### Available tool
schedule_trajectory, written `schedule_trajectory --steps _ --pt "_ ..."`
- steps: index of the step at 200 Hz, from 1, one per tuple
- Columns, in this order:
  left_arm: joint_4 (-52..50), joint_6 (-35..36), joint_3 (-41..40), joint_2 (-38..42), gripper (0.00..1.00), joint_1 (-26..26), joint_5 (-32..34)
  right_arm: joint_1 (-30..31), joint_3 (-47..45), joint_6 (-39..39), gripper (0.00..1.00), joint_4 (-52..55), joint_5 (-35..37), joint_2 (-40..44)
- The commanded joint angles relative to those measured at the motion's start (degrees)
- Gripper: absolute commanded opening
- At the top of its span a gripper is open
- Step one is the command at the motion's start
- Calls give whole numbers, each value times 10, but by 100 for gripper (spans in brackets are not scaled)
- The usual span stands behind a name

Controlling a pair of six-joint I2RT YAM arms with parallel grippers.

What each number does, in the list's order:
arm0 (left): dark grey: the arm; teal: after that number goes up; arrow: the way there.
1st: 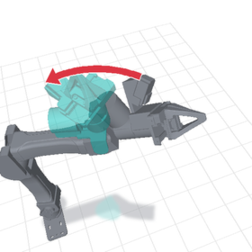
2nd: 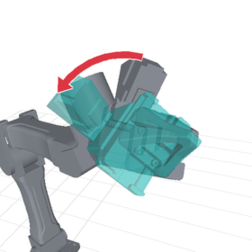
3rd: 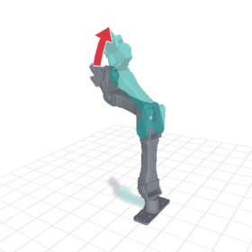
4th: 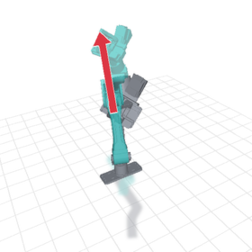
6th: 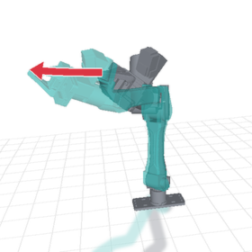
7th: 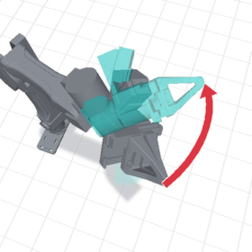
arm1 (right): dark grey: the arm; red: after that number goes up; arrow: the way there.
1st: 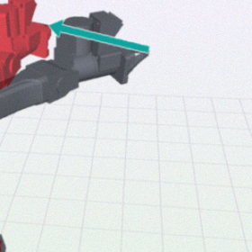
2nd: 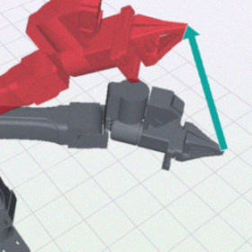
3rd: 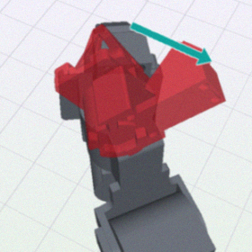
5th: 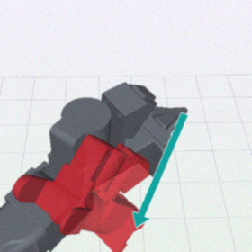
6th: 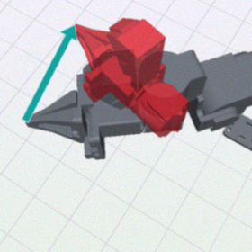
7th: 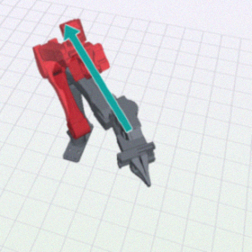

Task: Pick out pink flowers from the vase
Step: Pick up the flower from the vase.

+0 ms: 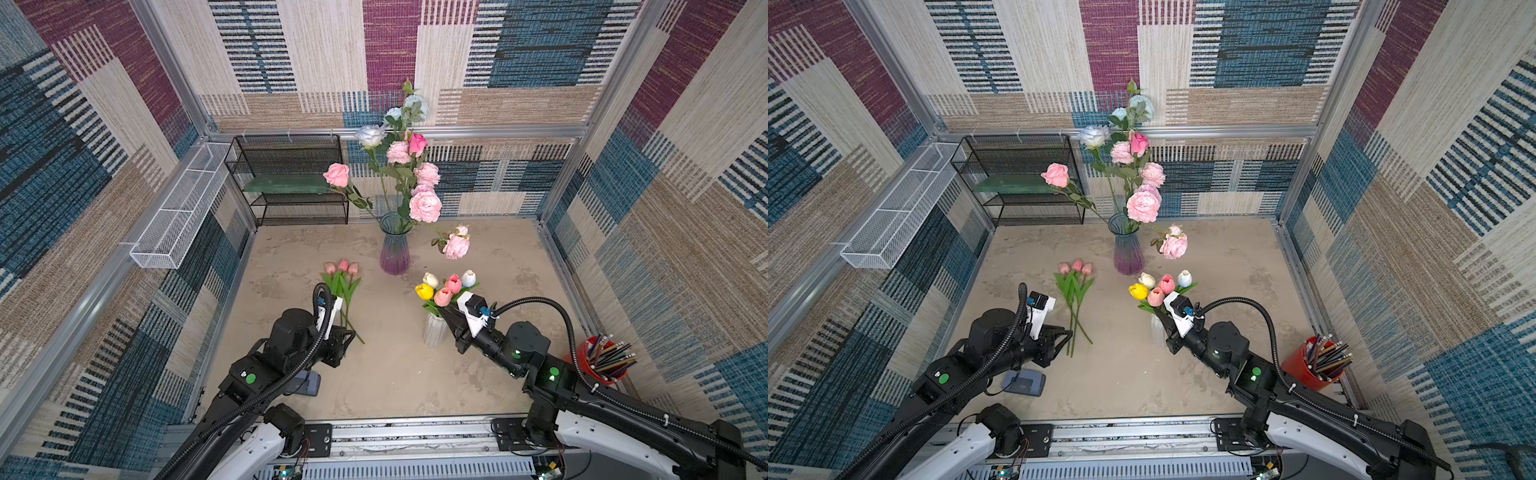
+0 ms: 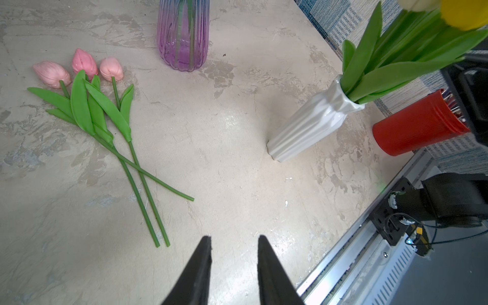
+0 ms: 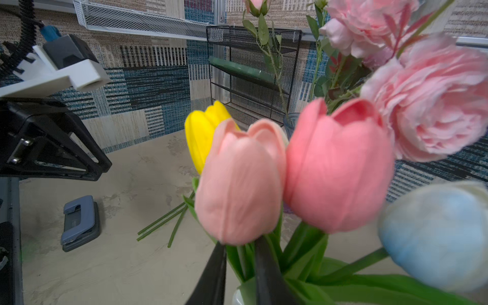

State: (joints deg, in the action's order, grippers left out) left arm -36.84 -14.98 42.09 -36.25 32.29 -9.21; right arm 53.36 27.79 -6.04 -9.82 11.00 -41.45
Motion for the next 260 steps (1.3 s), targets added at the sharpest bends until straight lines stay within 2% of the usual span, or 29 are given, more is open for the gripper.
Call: schedule_trajectory --steps 1,50,142,218,244,260 --pt "6 9 -1 1 32 0 4 -3 5 16 21 -28 15 -8" --pt "5 10 -1 4 32 -1 6 -6 6 26 13 -29 7 -2" --pt "8 9 -3 3 33 -2 2 -6 67 12 10 17 -32 27" --pt "27 19 -7 3 36 -2 -49 -4 251 -3 6 132 -96 6" --pt "31 25 2 3 37 -2 -78 -1 310 43 0 155 -53 -12" --pt "33 26 17 -3 37 -1 -104 1 363 58 0 186 -45 -29"
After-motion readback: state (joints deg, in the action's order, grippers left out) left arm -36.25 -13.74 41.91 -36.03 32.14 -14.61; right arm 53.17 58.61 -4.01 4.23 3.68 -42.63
